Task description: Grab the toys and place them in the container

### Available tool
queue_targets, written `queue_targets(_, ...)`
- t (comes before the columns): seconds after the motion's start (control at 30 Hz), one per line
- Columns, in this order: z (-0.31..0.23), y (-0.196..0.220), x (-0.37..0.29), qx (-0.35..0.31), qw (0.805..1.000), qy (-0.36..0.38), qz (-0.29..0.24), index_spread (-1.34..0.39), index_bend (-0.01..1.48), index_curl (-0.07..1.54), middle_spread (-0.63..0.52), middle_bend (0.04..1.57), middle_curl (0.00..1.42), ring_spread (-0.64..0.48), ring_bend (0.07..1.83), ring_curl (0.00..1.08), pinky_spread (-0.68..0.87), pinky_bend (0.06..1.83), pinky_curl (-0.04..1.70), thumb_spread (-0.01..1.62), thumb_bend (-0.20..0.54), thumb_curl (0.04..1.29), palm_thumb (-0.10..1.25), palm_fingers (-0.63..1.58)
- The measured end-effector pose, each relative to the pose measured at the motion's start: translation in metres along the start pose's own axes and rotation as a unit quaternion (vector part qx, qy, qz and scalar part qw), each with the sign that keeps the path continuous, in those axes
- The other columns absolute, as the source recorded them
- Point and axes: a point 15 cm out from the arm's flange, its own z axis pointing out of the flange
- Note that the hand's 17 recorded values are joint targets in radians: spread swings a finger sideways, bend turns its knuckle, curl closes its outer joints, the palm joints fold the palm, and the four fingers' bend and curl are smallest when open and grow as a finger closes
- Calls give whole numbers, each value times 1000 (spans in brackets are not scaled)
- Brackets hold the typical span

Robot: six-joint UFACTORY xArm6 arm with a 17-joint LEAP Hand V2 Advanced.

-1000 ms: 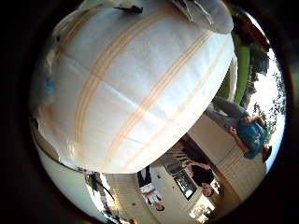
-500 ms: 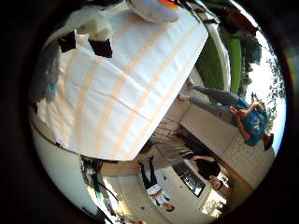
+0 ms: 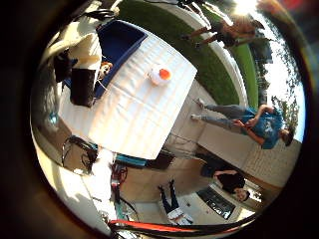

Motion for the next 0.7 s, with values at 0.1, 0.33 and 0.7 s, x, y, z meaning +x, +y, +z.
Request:
queue_targets(0.1,18,-63,-19,51,999,4,-4,-887,742,769,-253,1199,1069,-109,1489,832,193,1479,916,1122,-15,666,984,801)
queue_targets(0.33,123,-144,-12,22,999,4,32,-905,749,916,-251,1239,1092,-118,1528,845,164,1533,961,1128,-19,693,967,746)
queue_targets(0.7,166,-160,25,5,998,5,63,-905,744,1094,-239,1273,1085,-100,1568,826,144,1478,999,1164,-19,655,891,681)
